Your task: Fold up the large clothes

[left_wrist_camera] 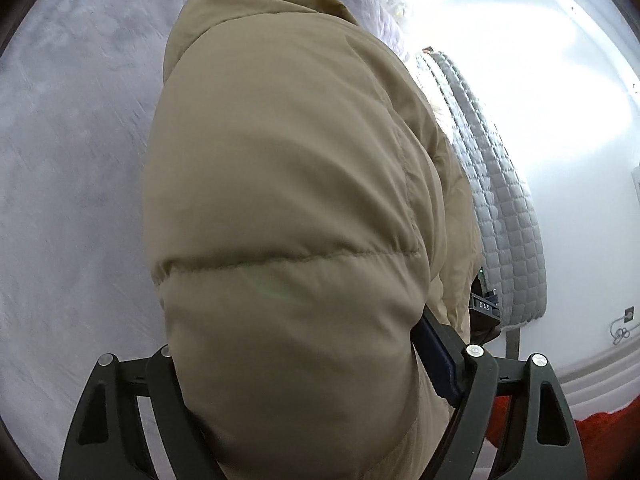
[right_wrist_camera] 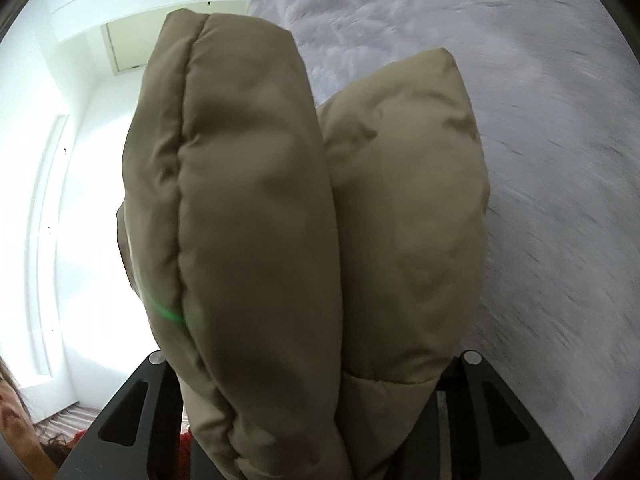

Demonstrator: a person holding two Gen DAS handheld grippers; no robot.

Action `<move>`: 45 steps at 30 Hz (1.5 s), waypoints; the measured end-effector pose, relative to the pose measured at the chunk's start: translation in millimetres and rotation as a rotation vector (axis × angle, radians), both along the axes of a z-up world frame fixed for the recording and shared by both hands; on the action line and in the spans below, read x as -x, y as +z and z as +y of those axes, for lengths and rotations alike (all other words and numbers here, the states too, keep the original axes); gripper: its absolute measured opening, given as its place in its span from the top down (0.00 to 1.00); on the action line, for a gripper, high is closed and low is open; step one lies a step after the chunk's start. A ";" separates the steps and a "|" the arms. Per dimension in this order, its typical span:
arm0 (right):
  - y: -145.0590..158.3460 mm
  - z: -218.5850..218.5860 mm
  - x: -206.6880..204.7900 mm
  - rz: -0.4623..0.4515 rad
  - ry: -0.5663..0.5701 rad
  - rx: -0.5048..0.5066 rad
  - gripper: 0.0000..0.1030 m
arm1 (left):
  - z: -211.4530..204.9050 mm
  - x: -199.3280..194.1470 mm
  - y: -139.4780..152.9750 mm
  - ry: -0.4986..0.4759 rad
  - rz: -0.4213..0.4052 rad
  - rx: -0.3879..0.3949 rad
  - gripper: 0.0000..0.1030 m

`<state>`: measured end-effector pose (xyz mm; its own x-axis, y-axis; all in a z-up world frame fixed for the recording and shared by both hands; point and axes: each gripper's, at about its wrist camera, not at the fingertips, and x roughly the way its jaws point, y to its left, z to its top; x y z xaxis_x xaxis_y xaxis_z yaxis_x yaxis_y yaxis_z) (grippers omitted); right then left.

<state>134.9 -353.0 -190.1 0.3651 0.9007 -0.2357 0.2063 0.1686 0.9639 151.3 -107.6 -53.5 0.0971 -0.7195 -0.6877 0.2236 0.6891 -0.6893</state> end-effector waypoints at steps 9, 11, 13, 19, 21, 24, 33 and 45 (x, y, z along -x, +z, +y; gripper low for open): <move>-7.2 28.8 -74.2 -0.037 0.039 0.001 0.63 | 53.0 -45.3 17.8 0.063 -0.057 -0.017 0.18; -19.6 37.0 -86.4 -0.023 0.045 0.018 0.63 | 61.7 -52.6 11.1 0.078 -0.051 -0.025 0.18; -38.3 38.3 -89.5 0.012 0.054 0.034 0.63 | 70.8 -59.6 -6.5 0.097 -0.011 -0.040 0.18; -72.0 41.1 -91.9 0.068 0.033 0.003 0.57 | 94.8 -61.7 -34.2 0.140 0.048 0.017 0.17; -68.6 42.3 -85.4 0.076 0.032 0.003 0.56 | 105.2 -60.7 -36.4 0.138 0.050 0.019 0.17; -75.0 42.2 -83.3 0.092 0.024 -0.002 0.54 | 111.6 -52.6 -41.5 0.136 0.058 0.016 0.15; -72.0 44.4 -71.4 0.111 0.011 0.013 0.53 | 121.9 -40.7 -45.6 0.147 0.065 0.014 0.13; -36.5 29.3 -49.0 0.145 -0.010 0.111 0.47 | 128.0 -21.1 -6.9 0.177 0.036 -0.128 0.13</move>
